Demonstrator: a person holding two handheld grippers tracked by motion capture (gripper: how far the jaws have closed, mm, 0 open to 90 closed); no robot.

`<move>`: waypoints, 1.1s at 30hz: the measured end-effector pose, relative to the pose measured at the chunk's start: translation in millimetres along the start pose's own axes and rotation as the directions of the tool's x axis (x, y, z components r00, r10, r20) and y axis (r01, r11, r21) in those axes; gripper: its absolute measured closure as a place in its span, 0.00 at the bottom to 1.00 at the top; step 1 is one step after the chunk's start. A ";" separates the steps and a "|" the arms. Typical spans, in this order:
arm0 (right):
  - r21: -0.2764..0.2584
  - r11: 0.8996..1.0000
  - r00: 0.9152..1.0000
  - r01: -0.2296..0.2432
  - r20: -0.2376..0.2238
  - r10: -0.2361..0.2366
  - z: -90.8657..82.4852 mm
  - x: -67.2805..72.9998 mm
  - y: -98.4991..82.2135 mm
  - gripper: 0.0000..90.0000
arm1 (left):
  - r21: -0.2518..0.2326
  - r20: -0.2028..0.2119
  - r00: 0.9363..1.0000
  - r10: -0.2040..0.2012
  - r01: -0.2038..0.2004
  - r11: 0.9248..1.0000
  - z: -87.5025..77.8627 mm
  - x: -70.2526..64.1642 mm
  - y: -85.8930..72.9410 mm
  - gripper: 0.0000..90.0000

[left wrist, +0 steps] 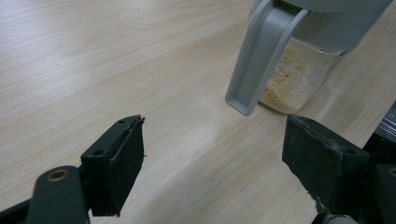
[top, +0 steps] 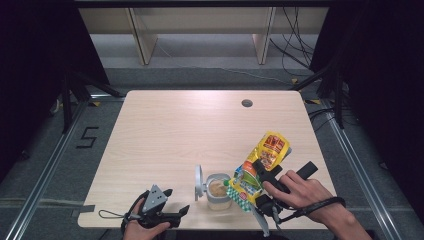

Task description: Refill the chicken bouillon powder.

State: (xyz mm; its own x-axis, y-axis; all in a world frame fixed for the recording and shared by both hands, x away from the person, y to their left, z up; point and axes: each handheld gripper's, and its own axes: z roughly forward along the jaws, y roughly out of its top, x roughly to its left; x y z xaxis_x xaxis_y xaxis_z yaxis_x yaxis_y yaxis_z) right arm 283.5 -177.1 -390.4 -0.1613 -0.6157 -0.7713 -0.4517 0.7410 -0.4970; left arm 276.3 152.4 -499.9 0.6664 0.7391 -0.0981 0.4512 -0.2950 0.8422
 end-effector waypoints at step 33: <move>-0.031 0.999 0.999 -0.035 -0.003 0.035 -1.2 0.9 -5.8 0.71 | -0.003 0.004 1.000 -0.021 0.021 1.000 -0.1 -0.4 -0.5 0.23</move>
State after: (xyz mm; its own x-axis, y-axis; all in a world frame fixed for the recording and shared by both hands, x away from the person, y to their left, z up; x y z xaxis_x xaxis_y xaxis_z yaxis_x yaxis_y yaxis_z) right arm 284.9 -182.2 -387.7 -0.1796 -0.5900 -0.7872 -0.4723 0.7537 -0.4571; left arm 275.8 152.4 -500.2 0.6592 0.7428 -0.1173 0.4629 -0.2778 0.8418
